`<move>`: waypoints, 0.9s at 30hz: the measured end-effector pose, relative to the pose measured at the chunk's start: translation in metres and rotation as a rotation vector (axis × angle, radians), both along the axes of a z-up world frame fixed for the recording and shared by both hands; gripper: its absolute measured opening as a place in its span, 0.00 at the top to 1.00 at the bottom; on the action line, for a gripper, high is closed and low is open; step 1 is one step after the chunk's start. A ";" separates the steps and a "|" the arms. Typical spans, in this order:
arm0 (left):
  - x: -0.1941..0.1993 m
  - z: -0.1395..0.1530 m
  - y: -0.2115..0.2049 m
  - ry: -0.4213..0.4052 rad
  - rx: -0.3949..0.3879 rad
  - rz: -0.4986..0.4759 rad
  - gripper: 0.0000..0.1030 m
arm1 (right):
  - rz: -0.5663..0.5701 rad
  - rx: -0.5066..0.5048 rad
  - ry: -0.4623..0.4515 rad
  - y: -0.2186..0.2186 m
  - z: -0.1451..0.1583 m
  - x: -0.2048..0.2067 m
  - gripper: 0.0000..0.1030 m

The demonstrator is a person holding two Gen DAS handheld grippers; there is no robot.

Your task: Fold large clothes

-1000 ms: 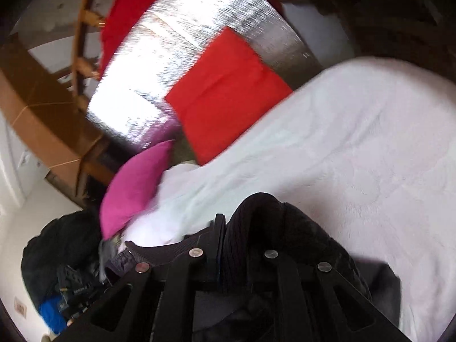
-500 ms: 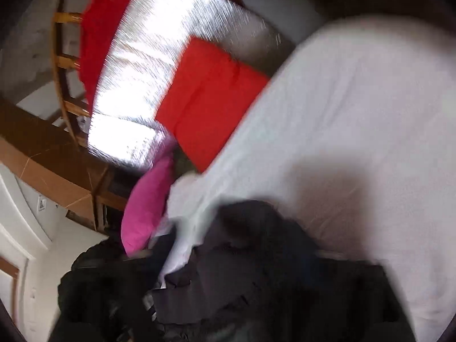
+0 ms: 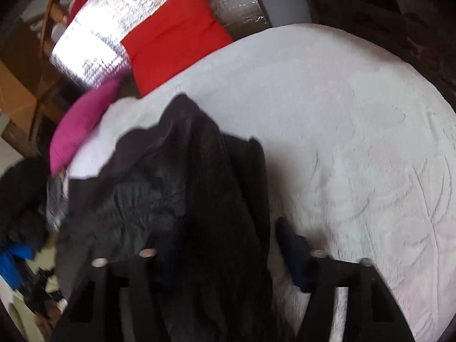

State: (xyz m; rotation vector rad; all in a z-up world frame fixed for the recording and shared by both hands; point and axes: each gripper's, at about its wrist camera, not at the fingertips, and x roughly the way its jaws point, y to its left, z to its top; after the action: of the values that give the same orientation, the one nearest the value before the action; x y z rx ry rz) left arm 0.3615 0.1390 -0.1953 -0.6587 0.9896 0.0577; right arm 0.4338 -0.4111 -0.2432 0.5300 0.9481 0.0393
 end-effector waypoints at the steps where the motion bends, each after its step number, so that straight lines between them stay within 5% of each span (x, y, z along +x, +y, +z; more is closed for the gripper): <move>1: 0.003 0.000 -0.003 0.004 0.017 -0.002 0.43 | -0.003 -0.009 -0.005 0.002 0.001 -0.001 0.65; 5: 0.009 0.007 -0.007 -0.022 0.038 -0.003 0.49 | -0.030 -0.124 -0.039 0.019 0.019 -0.009 0.87; 8: 0.013 0.004 -0.005 -0.014 0.012 -0.001 0.47 | -0.079 -0.164 -0.118 0.024 0.041 -0.034 0.88; 10: 0.017 -0.003 -0.006 0.018 0.025 -0.013 0.38 | -0.099 -0.158 -0.111 0.018 0.038 -0.044 0.88; 13: 0.019 -0.010 -0.001 0.052 -0.043 -0.015 0.37 | -0.088 -0.087 -0.039 0.012 0.008 -0.035 0.83; 15: 0.017 -0.009 0.006 0.057 -0.086 -0.018 0.37 | -0.112 0.007 -0.074 0.002 0.010 -0.041 0.81; 16: 0.013 -0.006 0.009 0.047 -0.077 -0.019 0.37 | -0.126 0.081 -0.079 -0.009 0.013 -0.047 0.72; 19: 0.005 0.006 0.015 0.022 -0.006 -0.026 0.37 | -0.165 0.240 -0.142 -0.039 0.019 -0.062 0.07; 21: 0.002 0.011 0.019 0.002 -0.001 -0.043 0.34 | -0.181 0.266 -0.206 -0.049 0.021 -0.070 0.07; 27: 0.007 0.008 0.019 0.014 -0.077 -0.115 0.29 | -0.101 0.366 -0.139 -0.058 -0.001 -0.055 0.08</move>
State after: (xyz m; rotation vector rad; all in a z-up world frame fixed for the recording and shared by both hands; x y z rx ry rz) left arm 0.3686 0.1583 -0.1871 -0.6709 1.0455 -0.0777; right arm 0.3792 -0.4692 -0.2441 0.9013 0.7796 0.1592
